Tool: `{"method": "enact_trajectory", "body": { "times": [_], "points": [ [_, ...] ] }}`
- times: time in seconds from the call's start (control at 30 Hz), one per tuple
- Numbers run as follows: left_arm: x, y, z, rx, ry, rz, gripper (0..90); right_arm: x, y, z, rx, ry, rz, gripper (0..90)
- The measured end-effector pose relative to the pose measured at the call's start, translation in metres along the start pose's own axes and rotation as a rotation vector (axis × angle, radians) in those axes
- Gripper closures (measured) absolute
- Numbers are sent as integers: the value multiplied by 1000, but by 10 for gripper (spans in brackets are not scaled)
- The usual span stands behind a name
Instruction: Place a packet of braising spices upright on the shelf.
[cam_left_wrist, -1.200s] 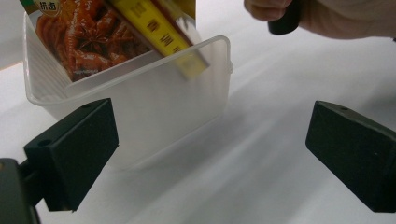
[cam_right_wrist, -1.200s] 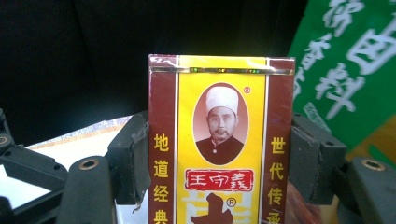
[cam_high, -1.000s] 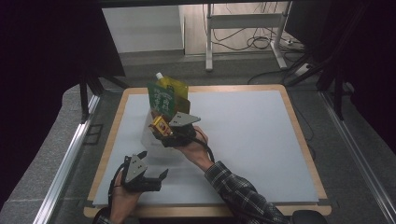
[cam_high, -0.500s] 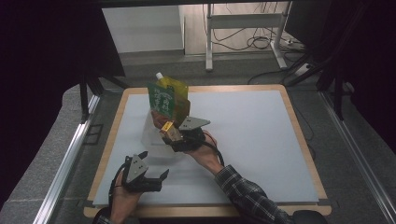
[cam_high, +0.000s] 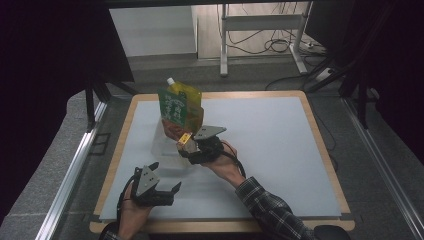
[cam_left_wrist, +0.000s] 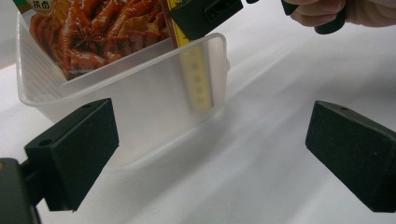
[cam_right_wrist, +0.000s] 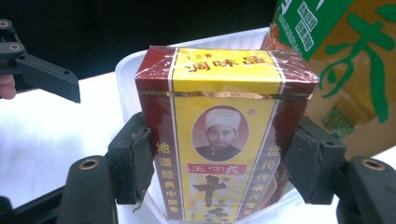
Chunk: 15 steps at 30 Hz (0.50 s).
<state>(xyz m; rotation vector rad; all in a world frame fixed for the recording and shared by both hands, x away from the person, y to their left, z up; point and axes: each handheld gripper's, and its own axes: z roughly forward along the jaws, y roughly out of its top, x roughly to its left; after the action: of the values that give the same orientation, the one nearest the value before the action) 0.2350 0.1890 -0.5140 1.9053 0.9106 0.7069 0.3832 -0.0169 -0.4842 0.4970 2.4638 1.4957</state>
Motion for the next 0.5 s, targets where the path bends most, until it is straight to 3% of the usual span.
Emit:
{"method": "enact_trajectory", "body": {
  "times": [0.13,0.37,0.5],
  "points": [
    [-1,0,0,1,-1,5,21,-5,-5,4,41,9,61,324],
    [0,0,0,0,-1,4,22,-4,-4,4,40,2,52,313],
    [0,0,0,6,0,9,23,-5,-3,2,43,-11,46,247]
  ]
}}
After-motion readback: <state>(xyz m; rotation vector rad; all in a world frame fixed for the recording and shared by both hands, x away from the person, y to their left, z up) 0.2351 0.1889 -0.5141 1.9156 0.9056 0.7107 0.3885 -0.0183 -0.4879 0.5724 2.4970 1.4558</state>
